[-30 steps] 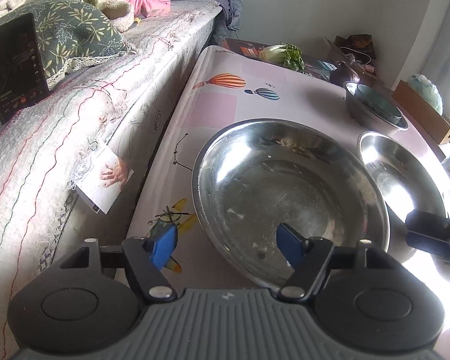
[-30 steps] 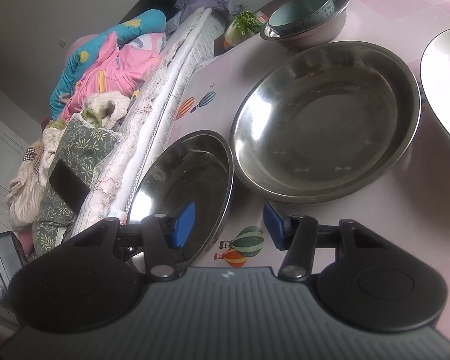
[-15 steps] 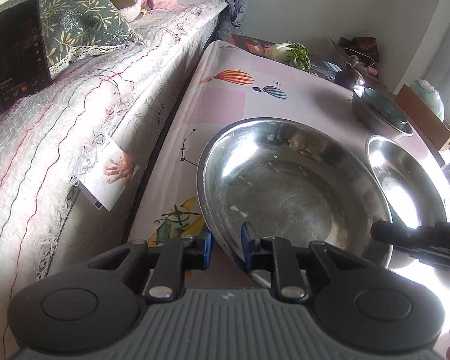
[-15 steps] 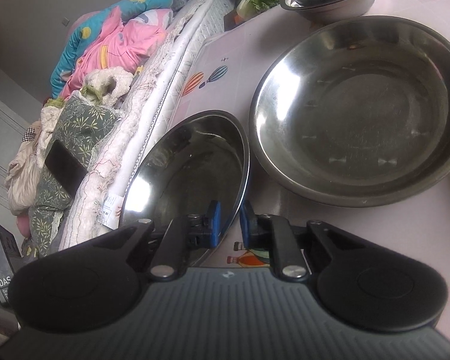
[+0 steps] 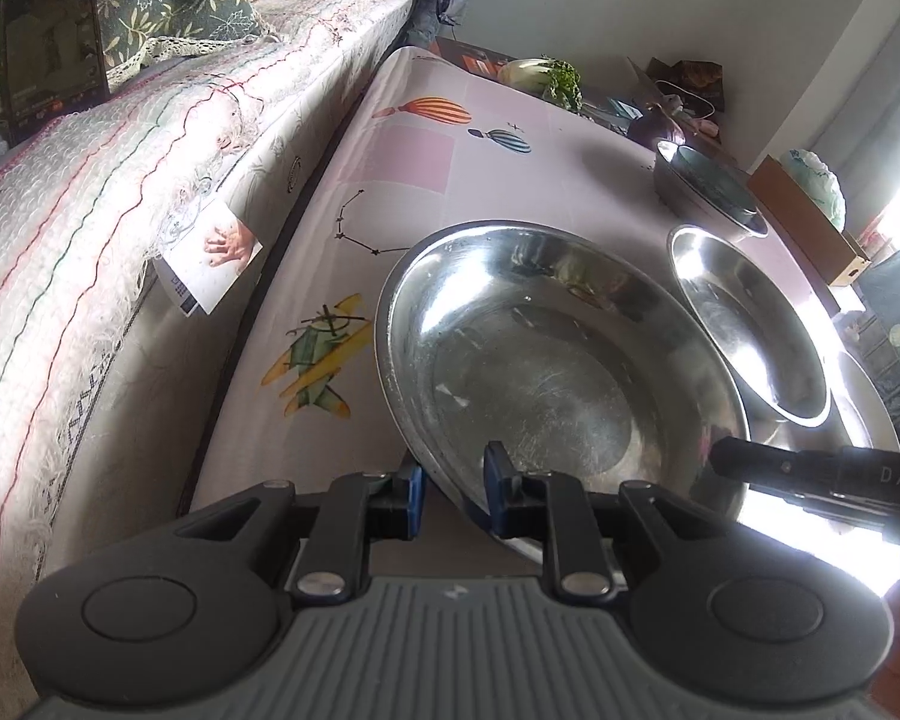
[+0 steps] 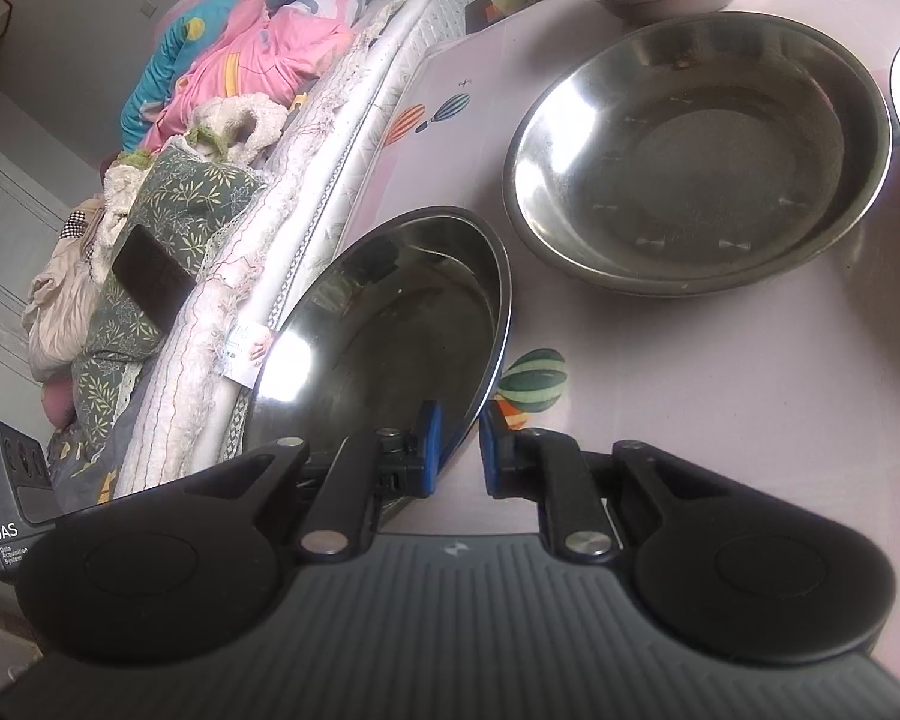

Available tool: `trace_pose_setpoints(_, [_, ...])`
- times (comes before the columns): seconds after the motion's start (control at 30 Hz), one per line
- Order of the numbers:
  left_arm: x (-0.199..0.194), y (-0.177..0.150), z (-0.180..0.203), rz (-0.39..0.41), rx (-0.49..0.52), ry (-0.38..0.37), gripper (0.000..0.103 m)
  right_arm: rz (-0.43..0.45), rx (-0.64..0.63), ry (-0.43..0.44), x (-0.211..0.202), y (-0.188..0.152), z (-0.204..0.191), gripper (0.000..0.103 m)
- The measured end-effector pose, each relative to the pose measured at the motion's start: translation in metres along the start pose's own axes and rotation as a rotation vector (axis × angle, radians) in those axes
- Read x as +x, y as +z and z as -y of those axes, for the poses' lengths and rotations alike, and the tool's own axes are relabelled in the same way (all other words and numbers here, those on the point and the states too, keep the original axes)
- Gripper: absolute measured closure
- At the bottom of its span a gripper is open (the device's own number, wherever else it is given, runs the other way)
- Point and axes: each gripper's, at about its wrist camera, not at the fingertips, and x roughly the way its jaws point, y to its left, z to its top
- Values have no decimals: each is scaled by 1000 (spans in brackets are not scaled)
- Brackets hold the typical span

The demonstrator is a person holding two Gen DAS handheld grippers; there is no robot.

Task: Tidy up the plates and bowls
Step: 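Lift the large stainless bowl with the left gripper while the right gripper lifts the stainless dish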

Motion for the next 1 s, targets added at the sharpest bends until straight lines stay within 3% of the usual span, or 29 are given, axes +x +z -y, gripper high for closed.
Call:
trace_pose_setpoints(0.3, [-13,-22,0,-42,8,-44,80,-29,8,7,-20,-19,8,88])
trace_pose_setpoints(0.4, [-16,-21,-2,-25,1,-26,75,-17,6,-4,-21,-18,8,88])
trace_pose_setpoints(0.47, [-17,-17,-5,-8,-8,-17,65,-8,0,-11,-21,-16,8,87])
trace_pose_setpoints(1.0, [-7,3,-6,41,-11,29,54,23,3,-32,-16,-3,10,82])
